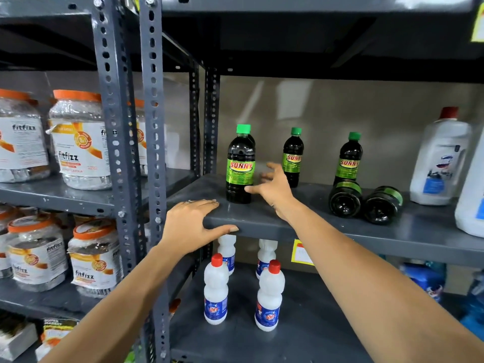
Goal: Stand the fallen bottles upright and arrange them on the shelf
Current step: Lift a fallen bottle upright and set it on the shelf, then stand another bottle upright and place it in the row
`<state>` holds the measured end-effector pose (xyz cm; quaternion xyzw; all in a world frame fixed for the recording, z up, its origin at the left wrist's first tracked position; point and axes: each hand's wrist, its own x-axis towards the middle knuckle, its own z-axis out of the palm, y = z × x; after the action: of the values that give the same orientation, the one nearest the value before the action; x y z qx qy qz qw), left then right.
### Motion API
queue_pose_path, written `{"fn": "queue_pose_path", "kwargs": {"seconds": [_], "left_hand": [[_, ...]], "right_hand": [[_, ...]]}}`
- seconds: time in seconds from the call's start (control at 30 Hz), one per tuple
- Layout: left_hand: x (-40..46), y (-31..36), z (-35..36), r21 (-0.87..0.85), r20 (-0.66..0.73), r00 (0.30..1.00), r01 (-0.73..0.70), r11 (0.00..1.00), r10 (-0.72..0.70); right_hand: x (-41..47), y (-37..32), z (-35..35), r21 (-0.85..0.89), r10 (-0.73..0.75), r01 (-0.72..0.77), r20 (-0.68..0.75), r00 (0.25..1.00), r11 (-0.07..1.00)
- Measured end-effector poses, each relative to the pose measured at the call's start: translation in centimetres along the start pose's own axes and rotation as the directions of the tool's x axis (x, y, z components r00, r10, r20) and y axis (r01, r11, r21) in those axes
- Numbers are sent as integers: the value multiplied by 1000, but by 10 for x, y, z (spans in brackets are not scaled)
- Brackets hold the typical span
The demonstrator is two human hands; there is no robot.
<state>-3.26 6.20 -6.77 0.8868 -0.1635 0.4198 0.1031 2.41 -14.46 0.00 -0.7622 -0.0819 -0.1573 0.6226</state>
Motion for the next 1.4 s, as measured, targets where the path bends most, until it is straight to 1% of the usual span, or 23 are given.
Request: {"fn": "queue_pose_path", "kwargs": {"seconds": [0.03, 0.07, 0.13, 0.2, 0.27, 0.33, 0.4, 0.47, 0.57, 0.63, 0.67, 0.73, 0.8, 0.87, 0.9, 0.97, 1.0, 1.03, 1.07, 1.1, 1.2, 1.3, 1.4], "left_hand": [[-1, -2, -1, -24, -13, 1000, 3, 1000, -3], [-1, 0, -2, -46, -22, 1000, 9, 999, -10], [-2, -1, -4, -52, -7, 1000, 29, 998, -29], [2, 16, -4, -56, 36, 998, -40, 998, 42], [6, 31, -3, -28, 72, 988, -134, 991, 136], [10, 48, 1, 15, 95, 973, -211, 977, 209], [13, 64, 6, 54, 125, 961, -254, 966, 246], [15, 78, 10, 46, 132, 956, -272, 961, 264], [20, 94, 14, -2, 141, 945, -297, 955, 294], [22, 99, 18, 9, 130, 946, -302, 953, 298], [22, 101, 19, 28, 123, 950, -293, 956, 288], [20, 102, 20, 48, 121, 960, -259, 965, 252], [19, 104, 21, 44, 119, 966, -235, 971, 228], [20, 104, 18, 34, 132, 966, -227, 973, 221], [21, 102, 16, 28, 151, 962, -233, 972, 226], [24, 97, 13, 17, 191, 952, -247, 969, 239], [24, 95, 13, 19, 191, 953, -245, 969, 237], [24, 93, 13, 26, 188, 955, -238, 971, 229], [23, 92, 15, 33, 183, 958, -230, 973, 220], [22, 92, 17, 37, 175, 962, -219, 975, 209], [21, 93, 22, 41, 133, 974, -191, 981, 184], [26, 92, 16, 53, 163, 975, -163, 985, 152], [30, 90, 13, 58, 178, 972, -168, 984, 155]], "right_hand": [[-2, -3, -7, 8, -39, 39, -47, 998, 999], [-4, -5, -19, -35, -99, 96, -112, 989, 995], [-3, -9, -43, -183, -234, 192, -242, 942, 964], [-4, -13, -85, -363, -330, 194, -363, 872, 911], [-1, -19, -118, -519, -341, 98, -397, 852, 849], [2, -25, -141, -642, -258, -71, -404, 878, 764], [5, -27, -156, -725, -108, -240, -397, 911, 646], [5, -28, -160, -798, -2, -293, -346, 938, 527], [7, -29, -163, -871, 72, -323, -320, 945, 370], [9, -31, -165, -869, 146, -375, -346, 927, 324], [10, -32, -165, -849, 218, -414, -358, 908, 327], [15, -30, -161, -818, 396, -456, -312, 864, 350], [16, -24, -155, -774, 471, -472, -258, 844, 422], [17, -17, -153, -734, 426, -461, -256, 868, 499], [16, -14, -152, -686, 400, -463, -265, 877, 561], [15, -6, -149, -468, 361, -459, -287, 887, 755], [16, -1, -147, -338, 337, -437, -316, 887, 834], [14, 2, -143, -240, 320, -416, -355, 879, 877], [13, 6, -139, -186, 293, -386, -388, 874, 904], [8, 8, -133, -179, 250, -347, -413, 876, 921], [0, 18, -121, -211, 45, -143, -410, 911, 967], [-6, 20, -112, -233, -117, 44, -310, 944, 971], [-6, 18, -106, -259, -182, 136, -162, 970, 956]]}}
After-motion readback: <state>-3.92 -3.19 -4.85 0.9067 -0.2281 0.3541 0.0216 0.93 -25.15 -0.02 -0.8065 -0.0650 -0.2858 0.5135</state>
